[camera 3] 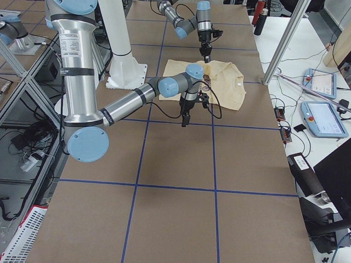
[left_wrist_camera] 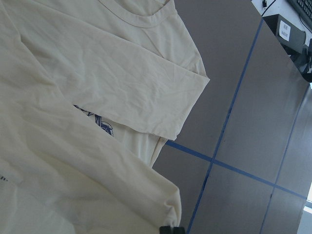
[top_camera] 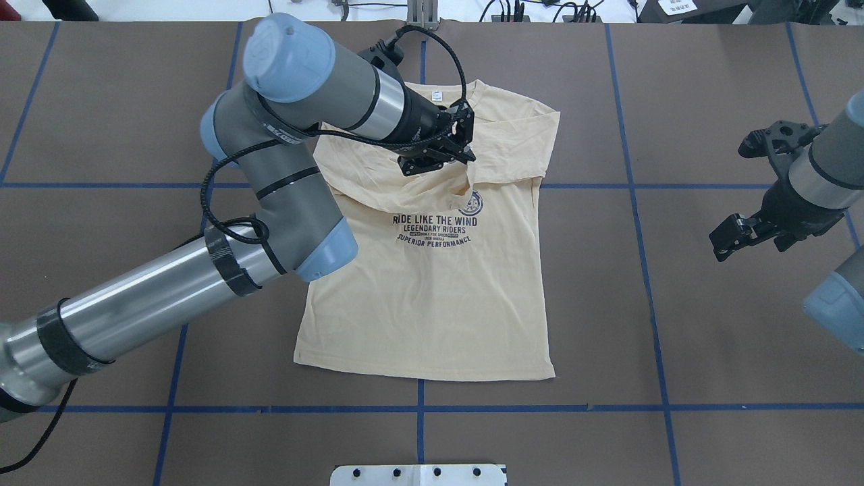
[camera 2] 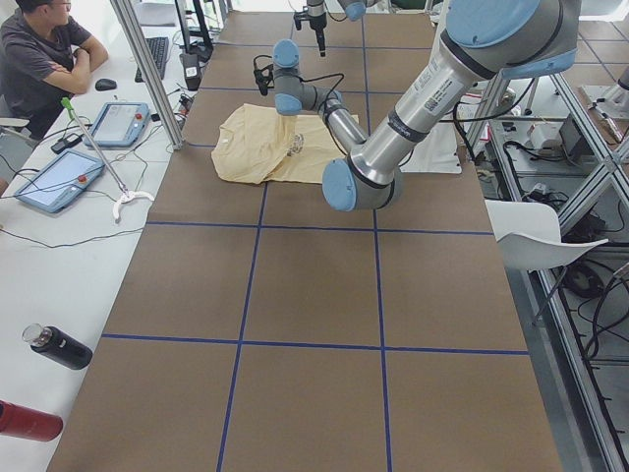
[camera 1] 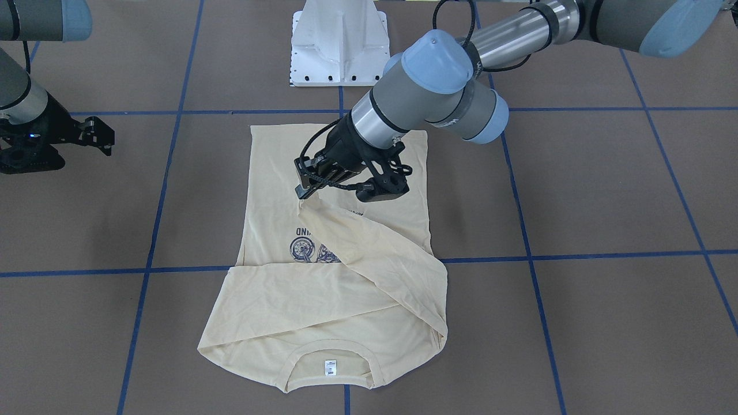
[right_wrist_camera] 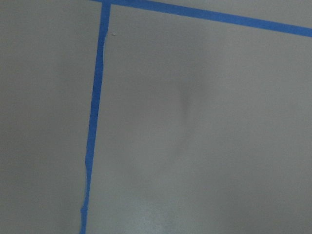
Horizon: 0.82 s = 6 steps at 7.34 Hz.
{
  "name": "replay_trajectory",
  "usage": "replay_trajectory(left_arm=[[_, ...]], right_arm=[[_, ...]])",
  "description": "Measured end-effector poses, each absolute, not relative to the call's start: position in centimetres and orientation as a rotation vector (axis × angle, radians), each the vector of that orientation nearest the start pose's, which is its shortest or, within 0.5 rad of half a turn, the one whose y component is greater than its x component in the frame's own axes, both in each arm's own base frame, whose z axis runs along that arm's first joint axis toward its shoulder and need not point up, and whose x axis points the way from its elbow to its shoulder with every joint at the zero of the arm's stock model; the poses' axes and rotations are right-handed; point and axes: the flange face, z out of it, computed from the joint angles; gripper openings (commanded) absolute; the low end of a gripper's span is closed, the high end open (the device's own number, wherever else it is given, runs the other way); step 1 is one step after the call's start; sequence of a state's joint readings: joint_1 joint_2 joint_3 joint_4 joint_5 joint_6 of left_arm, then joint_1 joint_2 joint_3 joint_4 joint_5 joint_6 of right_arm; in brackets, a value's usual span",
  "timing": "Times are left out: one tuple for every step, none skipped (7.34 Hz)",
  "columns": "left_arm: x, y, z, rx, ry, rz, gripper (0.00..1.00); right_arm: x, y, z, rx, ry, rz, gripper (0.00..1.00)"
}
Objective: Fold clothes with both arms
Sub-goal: 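Carry the sleeve cuff with the left gripper across the shirt front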
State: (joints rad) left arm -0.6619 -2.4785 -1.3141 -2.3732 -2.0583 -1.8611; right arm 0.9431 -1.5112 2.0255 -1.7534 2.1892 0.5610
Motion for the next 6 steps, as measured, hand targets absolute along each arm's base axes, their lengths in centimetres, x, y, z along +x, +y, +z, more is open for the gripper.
replay_trajectory(left_arm=[[56.4,-52.2,10.2,-0.120,1.474,-0.433,0.00],[58.8,-51.6,10.8,-0.112,1.467,-0.444,0.00],[61.0,-50.7,11.6,-0.102,1.461,-0.452,0.00],[62.9,-49.7,12.4,-0.095,1.457,-0.456,0.00],[64.1,-48.8,12.8,-0.090,1.457,-0.456,0.80],[64.6,-48.2,12.8,-0.086,1.471,-0.450,1.00]], right_arm=[[-22.6,-44.0,43.9,-0.079,-0.687,-0.166,1.00],[-22.7,-44.1,43.9,-0.079,-0.686,-0.167,1.00],[-22.7,-44.1,44.0,-0.080,-0.685,-0.167,1.00],[-22.8,-44.1,44.0,-0.079,-0.686,-0.168,1.00],[-22.8,-44.2,43.9,-0.079,-0.687,-0.168,1.00],[-22.8,-44.2,43.8,-0.079,-0.689,-0.169,1.00]])
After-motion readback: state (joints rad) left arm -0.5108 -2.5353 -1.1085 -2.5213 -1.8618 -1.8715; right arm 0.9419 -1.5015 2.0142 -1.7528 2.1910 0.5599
